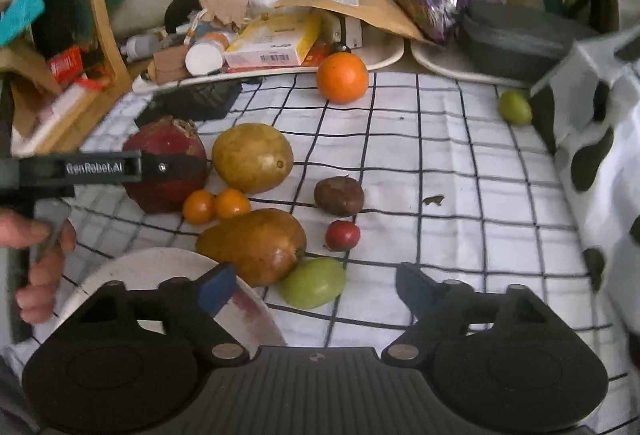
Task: Organize fruits
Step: 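Close the left tool on the dragon fruit while the right tool grasps the green plum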
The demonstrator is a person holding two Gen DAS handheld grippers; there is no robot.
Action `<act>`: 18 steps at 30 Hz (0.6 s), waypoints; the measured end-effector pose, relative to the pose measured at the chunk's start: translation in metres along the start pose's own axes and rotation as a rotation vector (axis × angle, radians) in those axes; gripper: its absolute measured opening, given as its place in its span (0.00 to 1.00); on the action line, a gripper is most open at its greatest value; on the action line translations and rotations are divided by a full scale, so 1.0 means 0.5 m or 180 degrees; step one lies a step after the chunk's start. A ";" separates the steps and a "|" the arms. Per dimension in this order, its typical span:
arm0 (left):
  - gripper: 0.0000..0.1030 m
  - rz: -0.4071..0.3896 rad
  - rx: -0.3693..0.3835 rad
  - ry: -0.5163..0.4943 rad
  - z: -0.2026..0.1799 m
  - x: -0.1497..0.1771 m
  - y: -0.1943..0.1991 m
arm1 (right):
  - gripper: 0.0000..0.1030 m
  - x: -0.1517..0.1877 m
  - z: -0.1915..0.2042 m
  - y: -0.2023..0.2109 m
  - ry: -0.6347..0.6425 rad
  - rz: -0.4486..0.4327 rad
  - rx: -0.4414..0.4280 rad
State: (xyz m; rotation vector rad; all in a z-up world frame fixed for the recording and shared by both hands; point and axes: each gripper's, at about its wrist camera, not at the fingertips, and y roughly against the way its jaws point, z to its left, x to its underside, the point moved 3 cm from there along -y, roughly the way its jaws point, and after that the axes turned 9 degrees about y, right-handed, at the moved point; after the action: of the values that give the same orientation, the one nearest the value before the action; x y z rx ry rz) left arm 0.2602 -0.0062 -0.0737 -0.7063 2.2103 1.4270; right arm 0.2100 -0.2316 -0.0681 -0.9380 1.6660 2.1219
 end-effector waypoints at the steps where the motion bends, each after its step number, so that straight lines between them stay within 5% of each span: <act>1: 0.70 0.0001 0.0007 0.0007 0.001 -0.001 0.002 | 0.70 0.000 -0.008 0.001 -0.0117 -0.0009 -0.0060; 7: 0.67 -0.0012 0.0029 0.0024 0.002 -0.004 0.007 | 0.40 0.019 -0.070 -0.007 -0.0966 0.0064 -0.0269; 18: 0.66 -0.0120 -0.0030 -0.0038 0.002 -0.009 0.022 | 0.29 0.047 -0.113 -0.038 -0.1896 0.0054 -0.0763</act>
State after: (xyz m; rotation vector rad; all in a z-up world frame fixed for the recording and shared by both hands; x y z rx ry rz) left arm 0.2571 -0.0004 -0.0638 -0.7368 2.1710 1.4205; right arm 0.2210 -0.2832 -0.1046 -0.2849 1.1439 2.3358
